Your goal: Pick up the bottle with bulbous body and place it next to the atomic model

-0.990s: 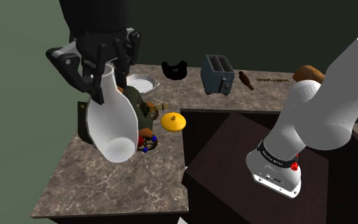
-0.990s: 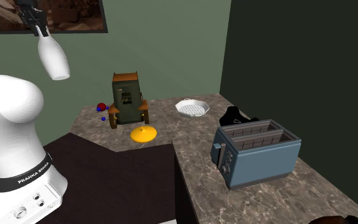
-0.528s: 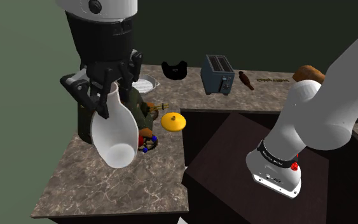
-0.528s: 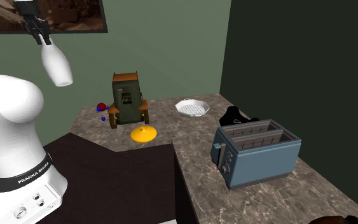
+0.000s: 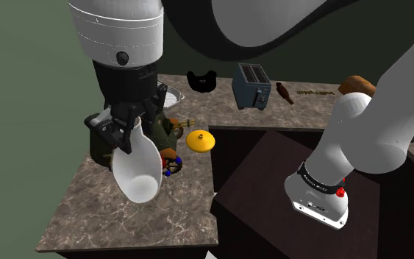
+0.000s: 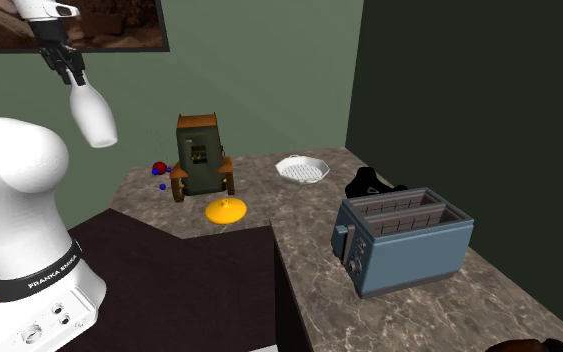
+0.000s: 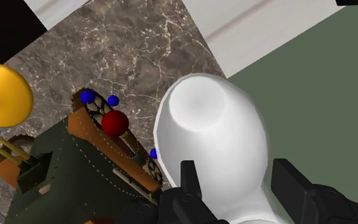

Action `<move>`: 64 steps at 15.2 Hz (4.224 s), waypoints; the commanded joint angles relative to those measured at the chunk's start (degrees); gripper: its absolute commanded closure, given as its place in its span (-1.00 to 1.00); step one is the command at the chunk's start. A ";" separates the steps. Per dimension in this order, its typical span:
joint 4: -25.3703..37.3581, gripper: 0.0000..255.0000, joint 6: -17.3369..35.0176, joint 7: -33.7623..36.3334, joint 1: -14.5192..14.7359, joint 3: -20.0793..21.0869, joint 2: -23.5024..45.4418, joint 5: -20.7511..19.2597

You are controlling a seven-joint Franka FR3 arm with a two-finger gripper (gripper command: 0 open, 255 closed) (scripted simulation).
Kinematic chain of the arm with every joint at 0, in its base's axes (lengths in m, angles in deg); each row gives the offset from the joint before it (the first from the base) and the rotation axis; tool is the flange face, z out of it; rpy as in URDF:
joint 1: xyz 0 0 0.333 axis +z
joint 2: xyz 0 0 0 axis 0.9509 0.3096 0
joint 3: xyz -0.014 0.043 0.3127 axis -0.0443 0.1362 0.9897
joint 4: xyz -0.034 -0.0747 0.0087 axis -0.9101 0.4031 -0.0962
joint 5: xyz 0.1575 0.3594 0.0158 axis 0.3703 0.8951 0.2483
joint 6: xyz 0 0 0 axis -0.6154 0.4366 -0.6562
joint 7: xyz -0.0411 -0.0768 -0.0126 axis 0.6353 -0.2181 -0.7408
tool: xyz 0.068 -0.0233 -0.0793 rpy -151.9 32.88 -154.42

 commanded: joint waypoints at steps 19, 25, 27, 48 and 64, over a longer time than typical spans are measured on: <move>-10.85 1.00 15.07 3.19 0.05 1.01 4.94 -3.29; -13.20 1.00 19.50 4.89 0.06 1.19 7.48 -5.33; -13.87 1.00 20.96 5.56 0.07 1.20 8.44 -6.15; -17.56 1.00 34.26 15.17 1.96 -1.59 20.56 -18.67; -17.44 -1.00 28.54 10.17 0.35 1.12 13.60 -11.46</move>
